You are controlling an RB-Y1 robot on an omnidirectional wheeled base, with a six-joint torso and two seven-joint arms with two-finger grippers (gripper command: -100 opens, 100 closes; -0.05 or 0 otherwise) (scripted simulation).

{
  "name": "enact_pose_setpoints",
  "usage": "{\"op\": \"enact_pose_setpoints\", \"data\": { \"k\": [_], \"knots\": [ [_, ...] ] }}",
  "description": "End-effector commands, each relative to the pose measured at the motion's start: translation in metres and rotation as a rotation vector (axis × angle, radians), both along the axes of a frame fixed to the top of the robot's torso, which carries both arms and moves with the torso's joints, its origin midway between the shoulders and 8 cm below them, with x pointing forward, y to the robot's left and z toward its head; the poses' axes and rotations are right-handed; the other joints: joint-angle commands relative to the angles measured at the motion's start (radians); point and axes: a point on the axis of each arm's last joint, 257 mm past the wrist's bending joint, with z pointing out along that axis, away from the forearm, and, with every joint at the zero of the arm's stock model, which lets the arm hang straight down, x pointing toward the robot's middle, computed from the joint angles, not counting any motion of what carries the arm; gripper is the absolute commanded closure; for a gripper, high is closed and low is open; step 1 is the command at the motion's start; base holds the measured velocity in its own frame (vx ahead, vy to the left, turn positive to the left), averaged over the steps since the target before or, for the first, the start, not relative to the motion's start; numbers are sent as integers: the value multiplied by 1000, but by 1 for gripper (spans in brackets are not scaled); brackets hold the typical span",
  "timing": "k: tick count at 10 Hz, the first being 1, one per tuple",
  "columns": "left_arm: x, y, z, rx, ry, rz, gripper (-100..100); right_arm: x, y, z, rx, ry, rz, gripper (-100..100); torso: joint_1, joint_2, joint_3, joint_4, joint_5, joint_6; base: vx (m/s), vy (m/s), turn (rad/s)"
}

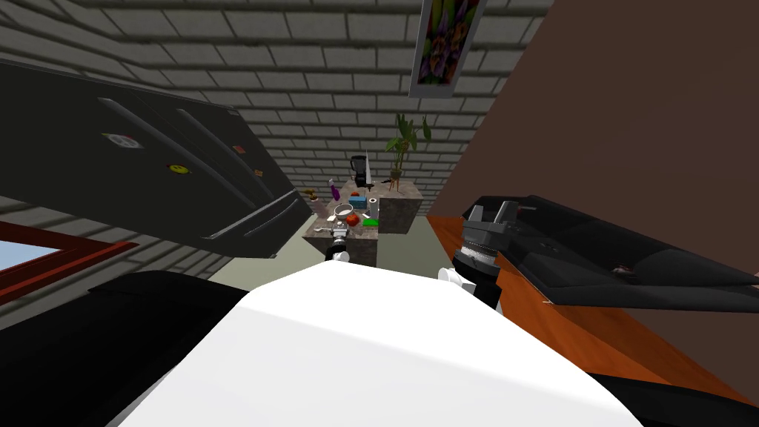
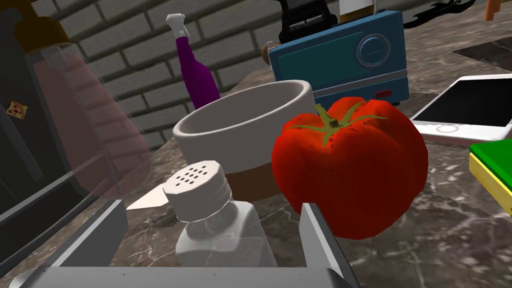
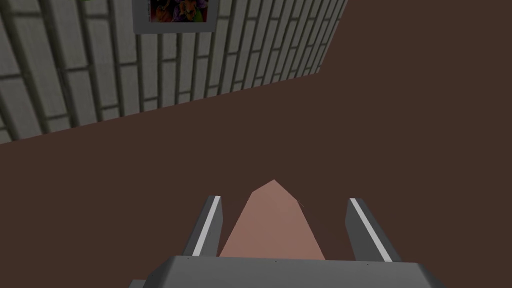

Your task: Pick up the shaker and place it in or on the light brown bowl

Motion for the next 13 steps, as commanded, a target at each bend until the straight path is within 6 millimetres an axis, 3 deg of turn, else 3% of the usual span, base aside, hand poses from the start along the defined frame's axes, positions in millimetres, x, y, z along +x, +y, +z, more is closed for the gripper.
{"op": "enact_pose_setpoints", "data": {
  "k": [1,4,5,6,10,11,12,13],
  "knots": [
    [6,10,0,0,1,6,-100,0,0,0,0,0,0,0,0,0,0,0,0,0,-38,-51,-39],
    [25,36,5,-2,-2,24,-100,0,0,0,0,0,0,0,0,0,0,0,0,0,-42,-43,-50],
    [21,30,4,-1,-3,22,-100,0,0,0,0,0,0,0,0,0,0,0,0,0,-15,-15,-6],
    [21,31,4,-2,-1,21,100,0,0,0,0,0,0,0,1,-1,-1,0,0,0,0,0,0],
    [22,30,4,-6,-4,21,100,0,0,0,0,0,0,0,1,-3,-2,-1,0,0,0,0,0],
    [22,30,4,-6,-4,21,0,0,0,0,0,0,0,0,1,-3,-2,-1,0,0,0,0,0],
    [14,20,2,0,1,13,100,0,0,0,0,0,0,0,1,-3,-2,-1,0,0,26,21,75],
    [10,15,1,0,1,9,100,0,0,0,0,0,0,0,2,-4,-3,-2,0,-1,44,40,64]
  ]
}}
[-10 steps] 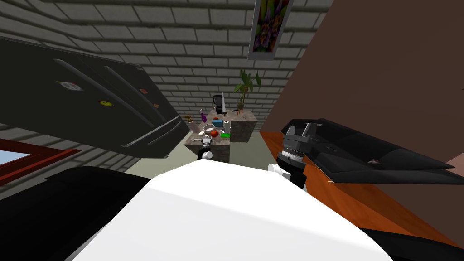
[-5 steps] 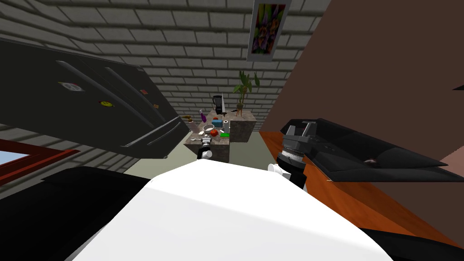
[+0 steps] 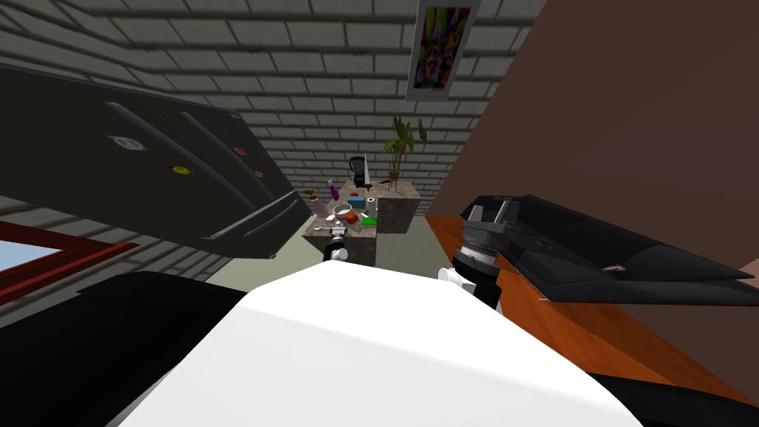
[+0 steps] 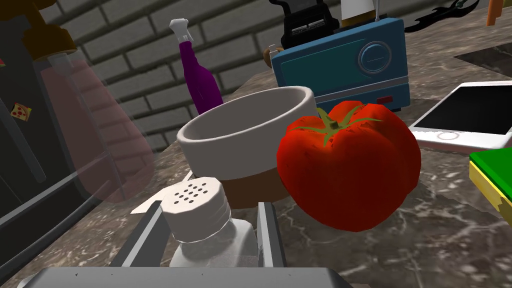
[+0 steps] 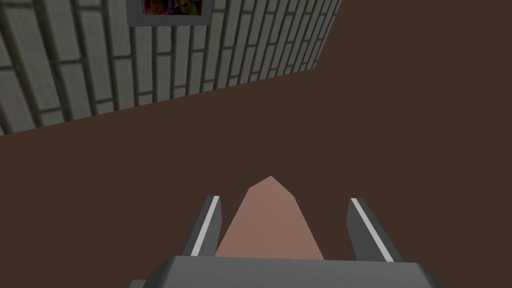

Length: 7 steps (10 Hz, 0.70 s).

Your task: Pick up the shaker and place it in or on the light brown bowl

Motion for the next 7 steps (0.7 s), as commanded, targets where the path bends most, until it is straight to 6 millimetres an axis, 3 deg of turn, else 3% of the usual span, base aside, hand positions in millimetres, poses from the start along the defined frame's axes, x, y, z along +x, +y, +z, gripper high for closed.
{"op": "enact_pose_setpoints", "data": {
  "k": [1,4,5,6,7],
  "knots": [
    [-10,-13,-2,1,0,-8,100,0,0,0,0,0,0,0,0,0,0,0,0,0,56,48,43],
    [-25,-33,-3,-2,-2,-18,100,0,0,0,0,0,0,0,1,1,0,-1,1,0,30,41,38],
    [-20,-26,-1,-1,-3,-16,100,0,0,0,0,0,0,0,1,1,0,-2,2,-1,12,15,9],
    [-21,-27,-1,-1,-4,-17,0,0,0,0,0,0,0,0,0,2,0,-2,1,-1,0,0,0],
    [-24,-13,-2,24,8,-20,100,0,0,0,0,0,0,0,0,2,0,-2,1,-1,-59,-42,-23]
  ]
}}
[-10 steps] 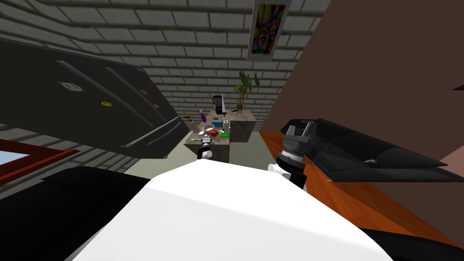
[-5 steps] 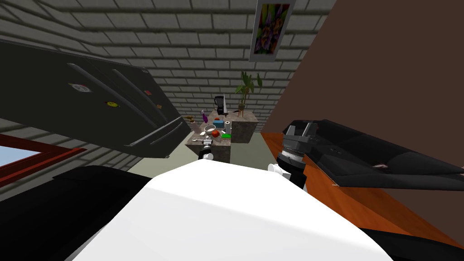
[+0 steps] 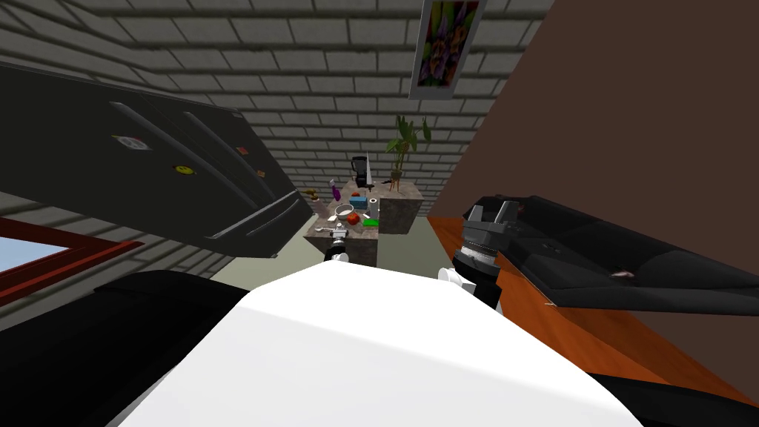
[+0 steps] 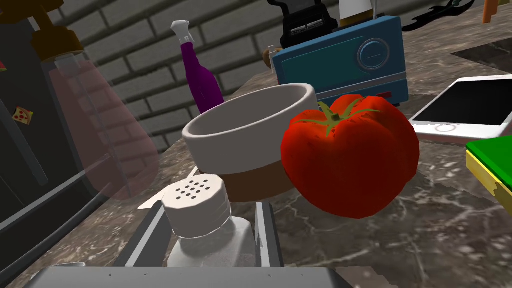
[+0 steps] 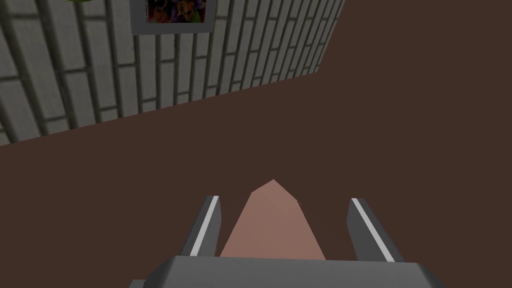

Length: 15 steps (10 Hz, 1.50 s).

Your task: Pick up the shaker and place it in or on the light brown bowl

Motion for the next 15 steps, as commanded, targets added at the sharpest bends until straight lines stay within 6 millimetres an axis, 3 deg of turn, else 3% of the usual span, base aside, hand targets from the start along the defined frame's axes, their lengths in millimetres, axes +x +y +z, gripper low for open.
{"op": "enact_pose_setpoints", "data": {
  "k": [1,9,10,11,12,15],
  "knots": [
    [-4,14,-2,23,16,0,100,0,0,0,0,0,0,0,0,0,0,0,0,0,-116,-77,-21],
    [-12,121,21,122,38,78,100,0,0,0,0,0,0,0,0,1,-2,-5,2,-4,-70,-102,-30],
    [-12,121,21,122,38,78,100,0,0,0,0,0,0,0,1,2,-1,-5,2,-4,-30,-40,0],
    [-13,146,31,133,35,108,100,0,0,0,0,0,0,0,3,1,-2,-5,3,-3,-36,-62,-61],
    [-14,148,31,134,34,112,100,0,0,0,0,0,0,0,2,1,-2,-5,3,-4,-30,-58,-26],
    [-18,188,48,141,27,165,100,0,0,0,0,0,0,0,3,1,-2,-4,3,-4,-21,-46,-47]
  ]
}}
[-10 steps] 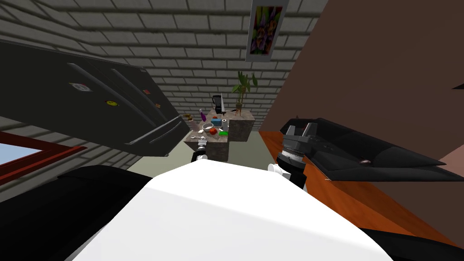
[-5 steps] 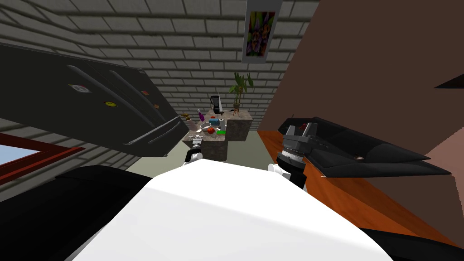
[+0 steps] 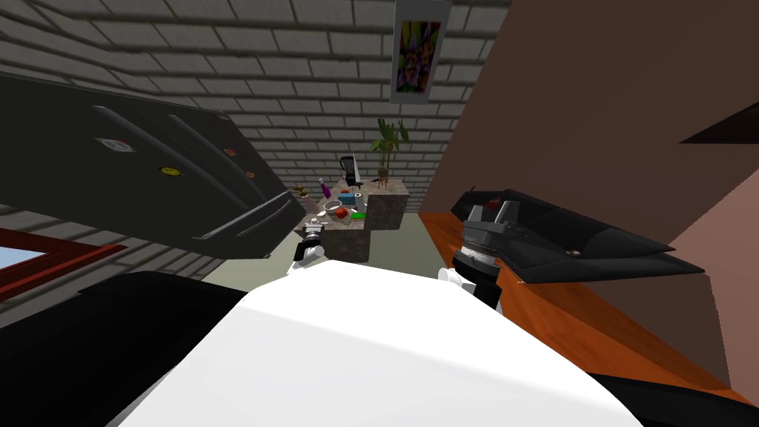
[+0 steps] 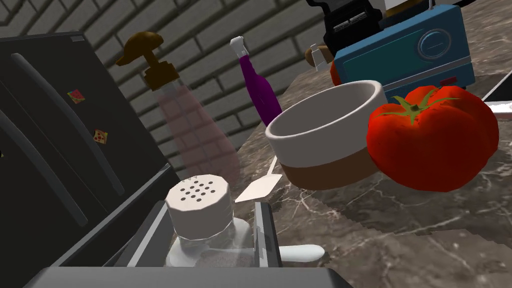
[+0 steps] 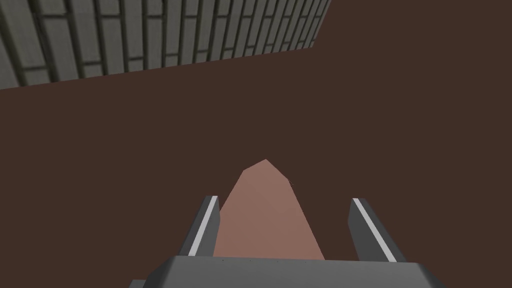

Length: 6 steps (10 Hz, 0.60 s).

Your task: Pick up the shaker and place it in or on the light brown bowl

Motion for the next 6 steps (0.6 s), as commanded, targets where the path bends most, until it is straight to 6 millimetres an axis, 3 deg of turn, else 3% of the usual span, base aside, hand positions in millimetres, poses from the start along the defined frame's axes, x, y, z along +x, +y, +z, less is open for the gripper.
{"op": "enact_pose_setpoints", "data": {
  "k": [1,6],
  "knots": [
    [-3,20,11,-2,-9,29,100,0,0,0,0,0,0,0,0,0,0,0,0,0,-21,-43,-58],
    [-7,70,35,-26,-34,106,100,0,0,0,0,0,0,0,2,0,0,1,1,0,-9,-19,-73]
  ]
}}
